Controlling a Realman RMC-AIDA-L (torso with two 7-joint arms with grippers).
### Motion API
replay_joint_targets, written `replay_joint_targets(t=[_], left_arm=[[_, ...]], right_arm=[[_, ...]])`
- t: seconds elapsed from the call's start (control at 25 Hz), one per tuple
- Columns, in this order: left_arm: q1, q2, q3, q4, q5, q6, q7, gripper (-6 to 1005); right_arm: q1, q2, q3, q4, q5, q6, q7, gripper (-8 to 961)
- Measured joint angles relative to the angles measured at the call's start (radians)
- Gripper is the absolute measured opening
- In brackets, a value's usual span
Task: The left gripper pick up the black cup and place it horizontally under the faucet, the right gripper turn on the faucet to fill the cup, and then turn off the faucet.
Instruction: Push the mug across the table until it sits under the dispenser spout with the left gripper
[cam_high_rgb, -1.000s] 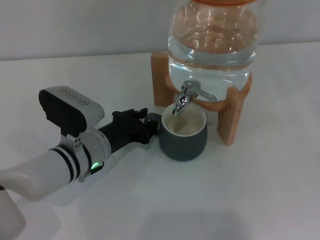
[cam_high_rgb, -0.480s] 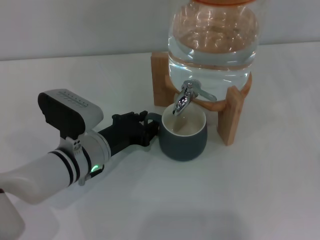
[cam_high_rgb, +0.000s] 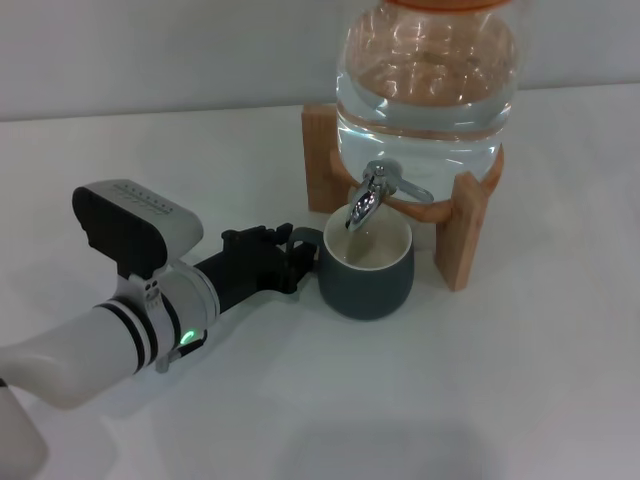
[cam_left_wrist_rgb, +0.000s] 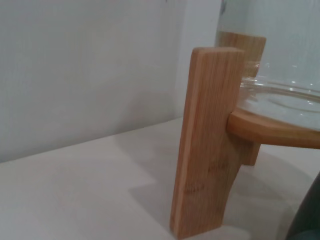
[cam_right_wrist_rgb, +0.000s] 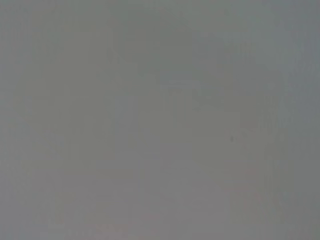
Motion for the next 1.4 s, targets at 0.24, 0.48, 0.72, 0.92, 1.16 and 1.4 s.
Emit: replay_joint_targets(t=[0.24,0.48,0.72,0.92,1.16,1.4], left_arm=[[0.0,0.0,-0.001,0.007,0.0,-0.011,0.0,368],[0.011,0.0,-0.002,0.019,0.0,-0.062,0.005,369],[0.019,0.0,-0.002,0.022,0.0,-0.084,0.006,369],[0.019,-0.001,-0.002,0.022,0.0,-0.085,0.007,369],[0.019,-0.002,-0.002,0.022,0.0,-0.085,0.005,369],[0.008,-0.003,-0.002,0.022,0.037,-0.078,0.0,369]], right_arm=[[0.0,0.0,0.002,0.0,0.0,-0.001,0.0,842],[0.0,0.005,0.002,0.0,0.013,-0.001,0.0,841],[0.0,0.006,0.001,0.0,0.015,-0.001,0.003,841],[0.0,0.007,0.001,0.0,0.015,-0.001,0.004,841],[0.0,0.009,0.001,0.001,0.016,-0.001,0.004,842],[0.002,0.007,0.002,0.002,0.02,-0.004,0.003,841]])
